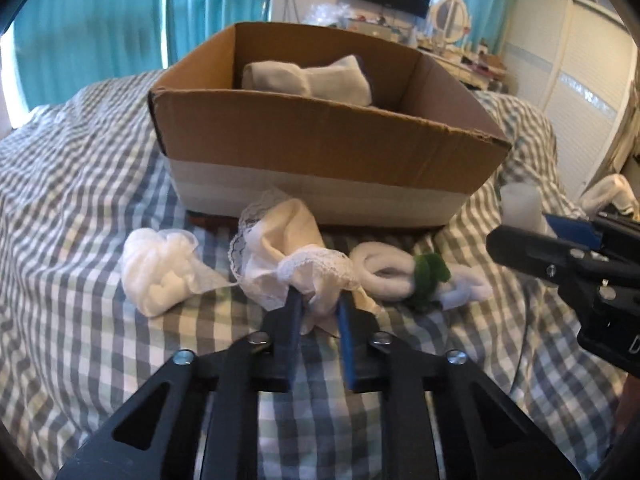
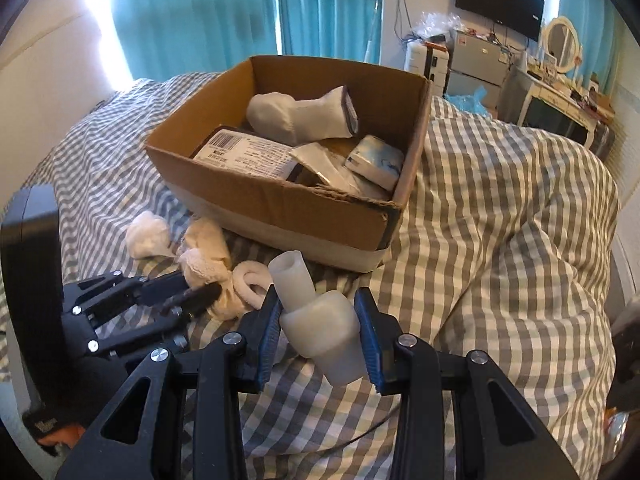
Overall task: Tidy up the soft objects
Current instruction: 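Lower the lace cloth and bottle into the box and open both tools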
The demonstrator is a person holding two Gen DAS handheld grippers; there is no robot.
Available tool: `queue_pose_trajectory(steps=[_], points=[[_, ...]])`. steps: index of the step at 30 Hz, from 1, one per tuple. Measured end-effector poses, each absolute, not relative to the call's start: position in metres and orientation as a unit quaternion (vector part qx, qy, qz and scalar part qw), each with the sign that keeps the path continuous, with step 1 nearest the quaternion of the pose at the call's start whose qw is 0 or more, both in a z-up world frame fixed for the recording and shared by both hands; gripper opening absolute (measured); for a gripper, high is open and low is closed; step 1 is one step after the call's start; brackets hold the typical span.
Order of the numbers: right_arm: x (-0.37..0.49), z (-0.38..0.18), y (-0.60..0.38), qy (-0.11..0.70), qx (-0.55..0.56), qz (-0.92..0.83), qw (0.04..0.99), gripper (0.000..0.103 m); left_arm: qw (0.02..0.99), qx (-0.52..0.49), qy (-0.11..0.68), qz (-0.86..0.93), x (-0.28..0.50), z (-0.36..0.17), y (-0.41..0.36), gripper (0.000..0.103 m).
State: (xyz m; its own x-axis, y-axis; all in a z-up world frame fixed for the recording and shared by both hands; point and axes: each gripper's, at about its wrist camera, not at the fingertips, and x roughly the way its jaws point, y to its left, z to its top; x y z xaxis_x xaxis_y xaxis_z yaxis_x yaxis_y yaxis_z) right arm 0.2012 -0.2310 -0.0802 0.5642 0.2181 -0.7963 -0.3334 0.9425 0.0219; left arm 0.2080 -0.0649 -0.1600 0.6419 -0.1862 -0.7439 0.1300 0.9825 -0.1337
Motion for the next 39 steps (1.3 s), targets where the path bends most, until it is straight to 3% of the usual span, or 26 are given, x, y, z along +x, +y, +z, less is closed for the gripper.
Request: queue_pose_trajectory(steps=[10, 25, 32, 39], points=[[0.177, -0.066, -0.233, 0.424, -0.067, 0.157, 0.889, 0.036, 0.918, -0.028, 0.384, -0.092, 0.174, -0.119, -0.054, 0.009], [0.158, 0.049, -0.225, 0.334, -0.069, 0.167, 0.925, 0.036, 0.941, -0.019, 0.305, -0.148, 0.165, 0.003, -0.059, 0.009], [0.190, 0.078, -0.225, 0.320, -0.044, 0.175, 0.930, 0.036, 0.938, 0.005, 0.308, -0.160, 0.212, 0.011, -0.057, 0.009], [0.237, 0.063, -0.216, 0.342, -0.035, 0.177, 0.922, 0.036, 0.927, 0.003, 0.344, -0.151, 0.257, -0.024, -0.048, 0.009]])
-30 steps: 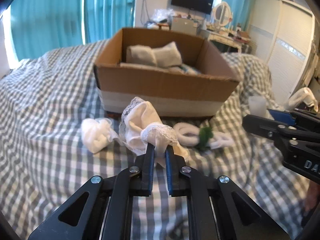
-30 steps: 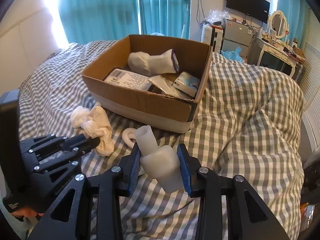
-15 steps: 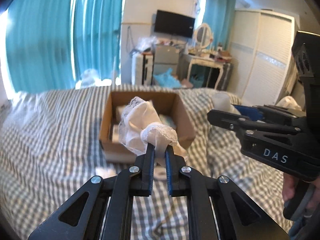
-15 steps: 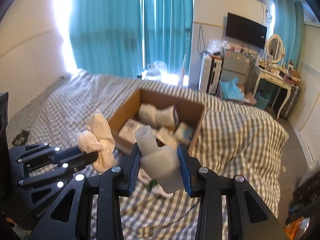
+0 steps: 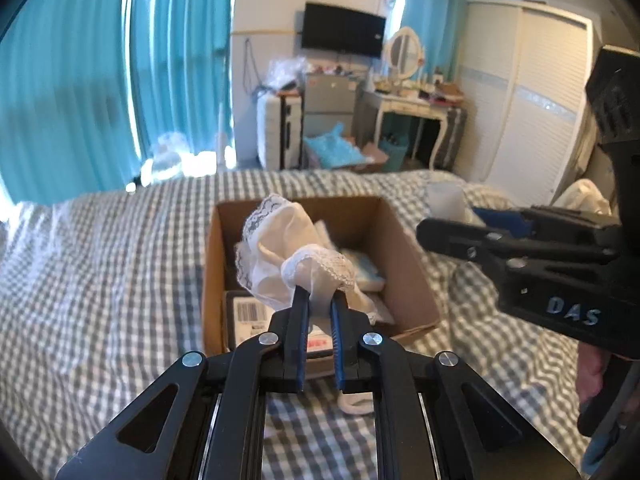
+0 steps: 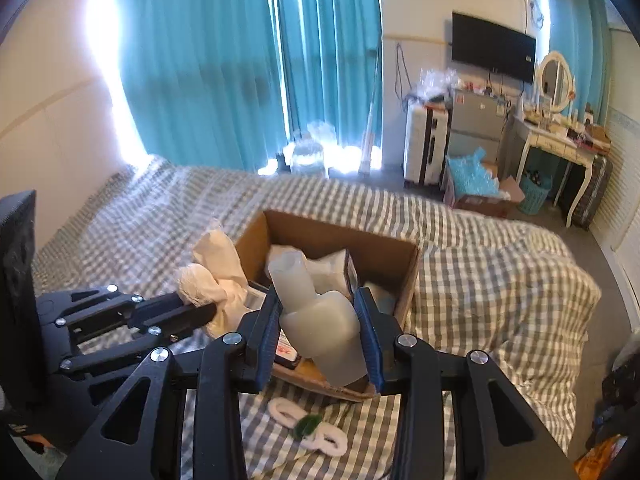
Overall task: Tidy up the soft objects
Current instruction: 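Lower the lace cloth and bottle into the box and open both tools, then grasp the white cloth ball with the left tool while the right tool grasps the green-bow item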
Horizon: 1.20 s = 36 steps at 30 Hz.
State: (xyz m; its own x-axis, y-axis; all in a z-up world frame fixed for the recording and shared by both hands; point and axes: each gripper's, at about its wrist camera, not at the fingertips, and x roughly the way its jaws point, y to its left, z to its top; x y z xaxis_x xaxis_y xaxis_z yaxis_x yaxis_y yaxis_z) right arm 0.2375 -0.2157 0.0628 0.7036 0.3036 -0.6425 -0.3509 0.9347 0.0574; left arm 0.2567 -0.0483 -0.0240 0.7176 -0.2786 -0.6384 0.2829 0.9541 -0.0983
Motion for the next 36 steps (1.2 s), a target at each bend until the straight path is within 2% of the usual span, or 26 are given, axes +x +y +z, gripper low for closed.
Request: queue_pose_trajectory(steps=[7, 9, 10, 11, 13, 15, 17, 18, 20, 22, 25, 27, 29, 36], points=[[0.299, -0.010, -0.211, 0.424, -0.020, 0.179, 0.888, 0.040, 0.917, 0.024, 0.370, -0.147, 0.282, -0.059, -0.052, 0.009], [0.307, -0.024, -0.210, 0.434, -0.024, 0.173, 0.884, 0.043, 0.914, 0.019, 0.376, -0.151, 0.288, -0.065, -0.051, 0.009], [0.311, -0.029, -0.211, 0.436, -0.022, 0.163, 0.885, 0.049, 0.912, 0.016, 0.379, -0.155, 0.290, -0.066, -0.052, 0.009], [0.315, -0.033, -0.214, 0.435, -0.013, 0.162, 0.886, 0.056, 0.911, 0.016, 0.381, -0.158, 0.291, -0.067, -0.054, 0.009], [0.319, -0.035, -0.220, 0.430, 0.007, 0.163, 0.888, 0.061, 0.909, 0.019, 0.383, -0.163, 0.293, -0.070, -0.060, 0.009], [0.320, -0.033, -0.223, 0.420, 0.011, 0.157, 0.894, 0.061, 0.907, 0.024, 0.382, -0.175, 0.294, -0.071, -0.068, 0.010], [0.320, -0.029, -0.224, 0.408, 0.004, 0.150, 0.901, 0.061, 0.908, 0.039, 0.381, -0.169, 0.293, -0.073, -0.076, 0.018], [0.321, -0.027, -0.225, 0.404, 0.003, 0.150, 0.902, 0.062, 0.906, 0.044, 0.384, -0.171, 0.294, -0.075, -0.079, 0.018], [0.320, -0.021, -0.228, 0.397, 0.002, 0.146, 0.906, 0.068, 0.899, 0.054, 0.400, -0.171, 0.296, -0.080, -0.086, 0.019], [0.317, -0.014, -0.231, 0.388, 0.003, 0.141, 0.911, 0.071, 0.897, 0.065, 0.408, -0.155, 0.296, -0.082, -0.089, 0.048], [0.312, -0.005, -0.238, 0.380, 0.005, 0.132, 0.916, 0.074, 0.909, 0.071, 0.383, -0.148, 0.284, -0.074, -0.087, 0.074], [0.307, -0.002, -0.242, 0.378, 0.003, 0.124, 0.918, 0.079, 0.917, 0.073, 0.364, -0.144, 0.276, -0.062, -0.085, 0.084], [0.300, 0.003, -0.246, 0.375, 0.001, 0.117, 0.919, 0.086, 0.926, 0.073, 0.344, -0.140, 0.266, -0.048, -0.080, 0.086], [0.268, 0.033, -0.260, 0.359, -0.001, 0.097, 0.928, 0.086, 0.939, 0.056, 0.318, -0.115, 0.237, -0.007, -0.046, 0.086]])
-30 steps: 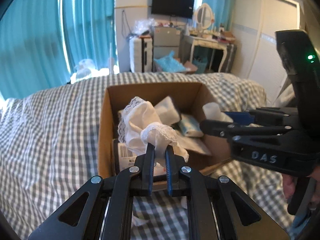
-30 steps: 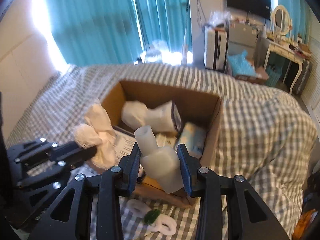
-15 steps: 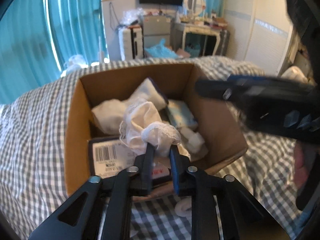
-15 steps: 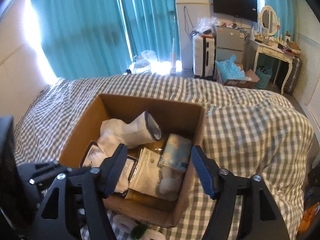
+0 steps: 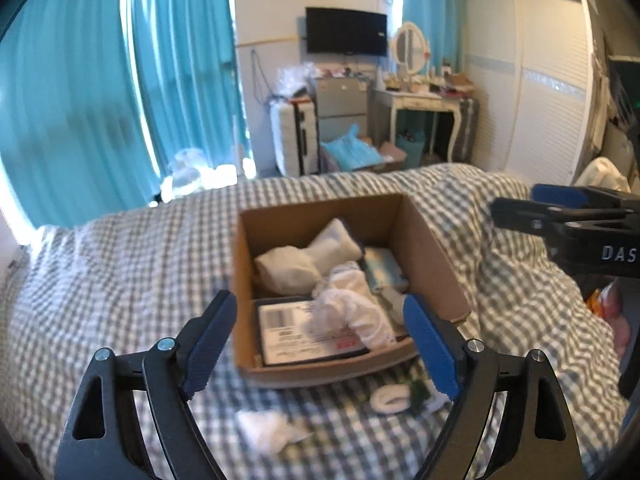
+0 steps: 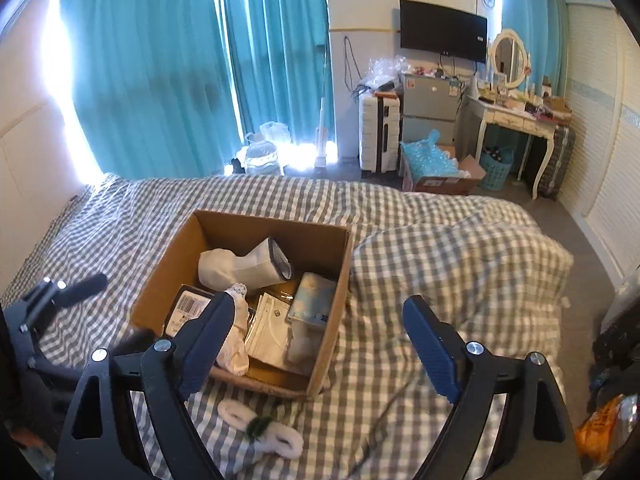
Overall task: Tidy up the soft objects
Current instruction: 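Grasp the white cloth ball with the left tool while the right tool grasps the green-bow item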
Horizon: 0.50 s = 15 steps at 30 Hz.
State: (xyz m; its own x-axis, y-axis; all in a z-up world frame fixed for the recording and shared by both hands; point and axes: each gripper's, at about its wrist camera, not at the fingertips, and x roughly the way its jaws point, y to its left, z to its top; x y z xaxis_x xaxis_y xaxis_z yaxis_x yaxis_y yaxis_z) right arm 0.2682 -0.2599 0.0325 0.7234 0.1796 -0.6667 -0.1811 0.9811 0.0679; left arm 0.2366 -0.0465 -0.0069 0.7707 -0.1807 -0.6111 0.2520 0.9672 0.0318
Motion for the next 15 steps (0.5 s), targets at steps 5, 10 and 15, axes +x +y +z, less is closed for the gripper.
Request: queue_pose_trajectory(steps=[5, 10, 15], points=[[0.235, 0.063, -0.258, 0.344, -0.028, 0.095, 0.934, 0.094, 0.948, 0.060, 0.301, -0.080, 0.208, 0.011, -0.020, 0.101], [0.207, 0.074, -0.245, 0.330, -0.050, 0.101, 0.937, 0.103, 0.952, 0.041, 0.297, -0.053, 0.188, 0.012, 0.007, 0.103], [0.194, 0.052, -0.221, 0.349, -0.063, 0.120, 0.927, 0.103, 0.947, 0.029, 0.316, -0.046, 0.188, -0.015, 0.018, 0.103]])
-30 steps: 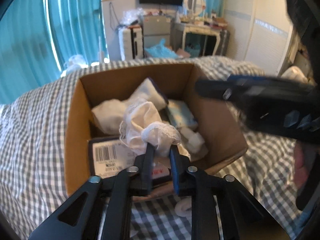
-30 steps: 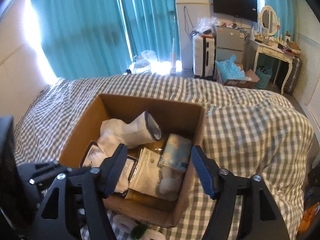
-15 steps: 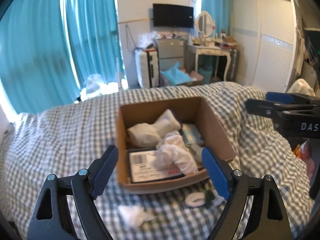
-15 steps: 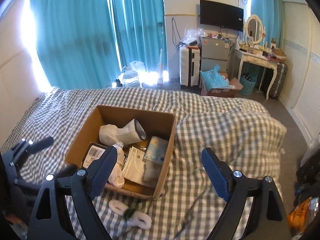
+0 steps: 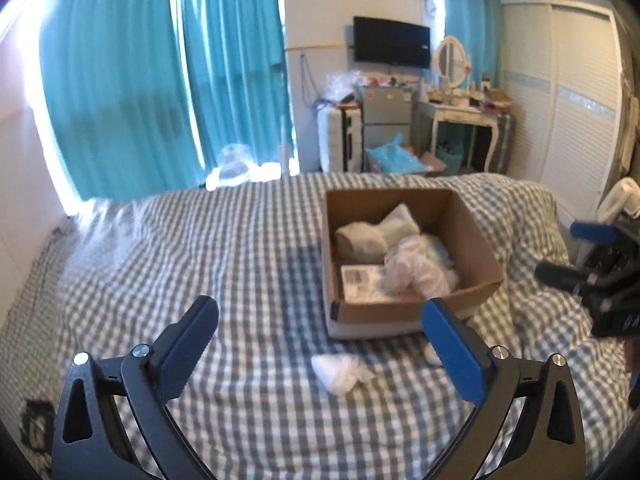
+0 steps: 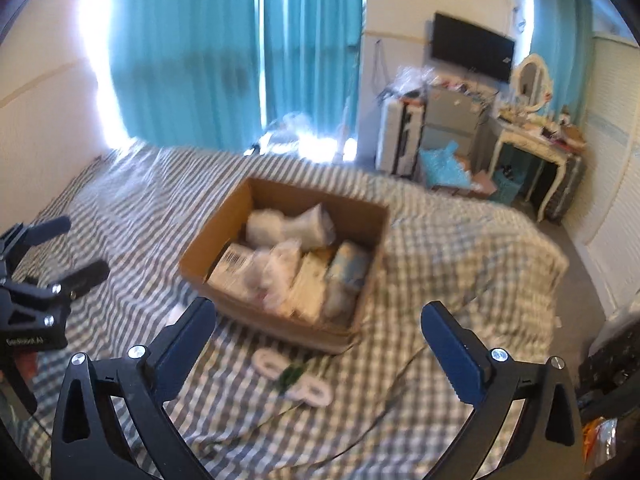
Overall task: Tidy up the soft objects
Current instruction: 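Grasp the white cloth ball with the left tool while the right tool grasps the green-bow item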
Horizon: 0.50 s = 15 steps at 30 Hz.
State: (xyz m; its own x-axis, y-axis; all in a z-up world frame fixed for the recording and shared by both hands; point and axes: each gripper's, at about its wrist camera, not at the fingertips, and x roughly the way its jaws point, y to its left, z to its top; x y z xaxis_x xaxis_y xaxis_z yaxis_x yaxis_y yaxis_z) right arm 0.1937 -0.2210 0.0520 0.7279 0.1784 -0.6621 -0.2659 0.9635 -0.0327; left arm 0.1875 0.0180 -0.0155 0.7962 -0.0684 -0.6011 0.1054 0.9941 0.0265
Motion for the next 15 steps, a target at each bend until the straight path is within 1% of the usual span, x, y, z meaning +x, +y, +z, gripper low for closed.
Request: queue_pose_trajectory(steps=[9, 13, 15], points=[[0.213, -0.045, -0.188, 0.445, -0.052, 0.150, 0.881, 0.103, 0.939, 0.017, 0.341, -0.034, 0.214, -0.094, 0.019, 0.103], [0.227, -0.086, -0.182, 0.467, -0.050, 0.155, 0.869, 0.103, 0.926, 0.014, 0.376, -0.037, 0.225, -0.134, 0.021, 0.102], [0.232, -0.104, -0.182, 0.470, -0.051, 0.156, 0.867, 0.099, 0.913, 0.000, 0.406, -0.047, 0.228, -0.150, 0.022, 0.100]])
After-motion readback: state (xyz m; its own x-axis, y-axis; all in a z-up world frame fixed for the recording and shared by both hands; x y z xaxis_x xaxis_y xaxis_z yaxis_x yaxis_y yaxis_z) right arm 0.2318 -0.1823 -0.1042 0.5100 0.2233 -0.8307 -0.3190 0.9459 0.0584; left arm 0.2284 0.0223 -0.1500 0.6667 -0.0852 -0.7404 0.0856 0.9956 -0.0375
